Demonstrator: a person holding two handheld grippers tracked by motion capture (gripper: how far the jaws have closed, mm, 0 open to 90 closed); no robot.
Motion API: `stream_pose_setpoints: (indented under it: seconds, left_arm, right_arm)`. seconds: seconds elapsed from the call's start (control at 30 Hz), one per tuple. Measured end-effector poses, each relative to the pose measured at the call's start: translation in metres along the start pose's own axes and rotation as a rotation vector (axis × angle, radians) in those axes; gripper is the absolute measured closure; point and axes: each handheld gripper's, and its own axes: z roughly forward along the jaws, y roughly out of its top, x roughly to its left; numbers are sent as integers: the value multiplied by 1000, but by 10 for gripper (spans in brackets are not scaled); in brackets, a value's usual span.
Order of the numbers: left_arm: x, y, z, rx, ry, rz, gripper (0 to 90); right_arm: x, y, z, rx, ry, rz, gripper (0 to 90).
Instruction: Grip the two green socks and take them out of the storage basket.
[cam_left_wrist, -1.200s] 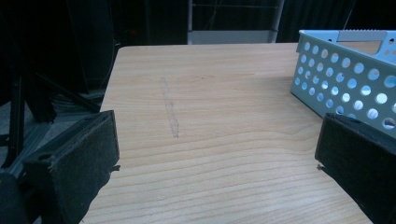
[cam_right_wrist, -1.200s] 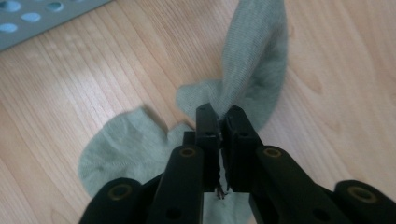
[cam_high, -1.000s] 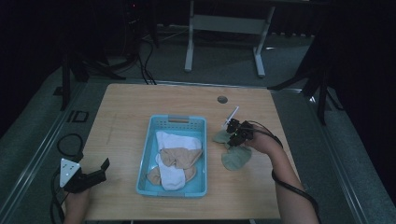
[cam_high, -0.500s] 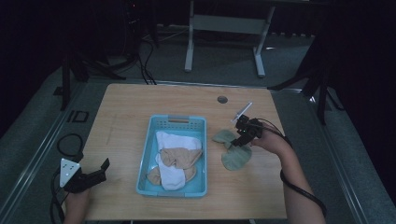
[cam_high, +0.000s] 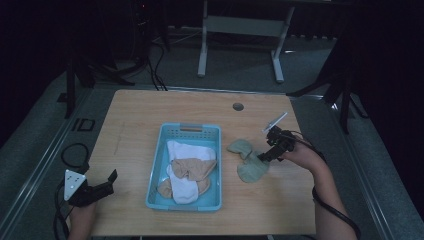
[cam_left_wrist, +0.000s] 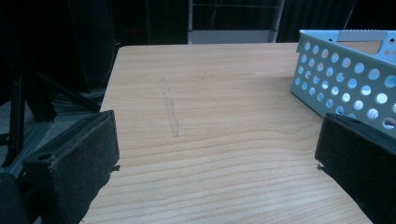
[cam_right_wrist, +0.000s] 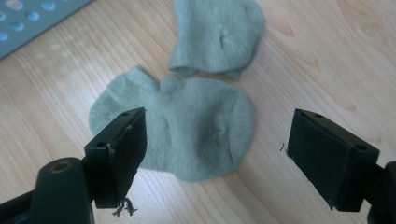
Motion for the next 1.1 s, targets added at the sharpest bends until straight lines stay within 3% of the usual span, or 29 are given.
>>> stream_pose_setpoints:
  seconds: [0.4,0.57,0.67,0.9,1.03,1.1]
  left_arm:
    - [0,0,-1,-1,-1,-1,0]
    - [0,0,0,0,0,-4,0]
    - [0,0,0,1,0,-4,0]
    - [0,0,0,2,1,-4,0]
    - [0,0,0,2,1,-3,0]
    - [0,0,0,2,1,-2,0]
  right_arm:
    - [-9,-29,-2,-8,-31,59,176]
    - [-14,-44,-5,-41,-35,89,178]
    - [-16,-52,-6,-46,-66,99,180]
    - [-19,-76,-7,-135,-96,157,180]
    - [-20,-89,-1,-141,-120,185,165]
    - [-22,-95,0,-173,-132,216,151]
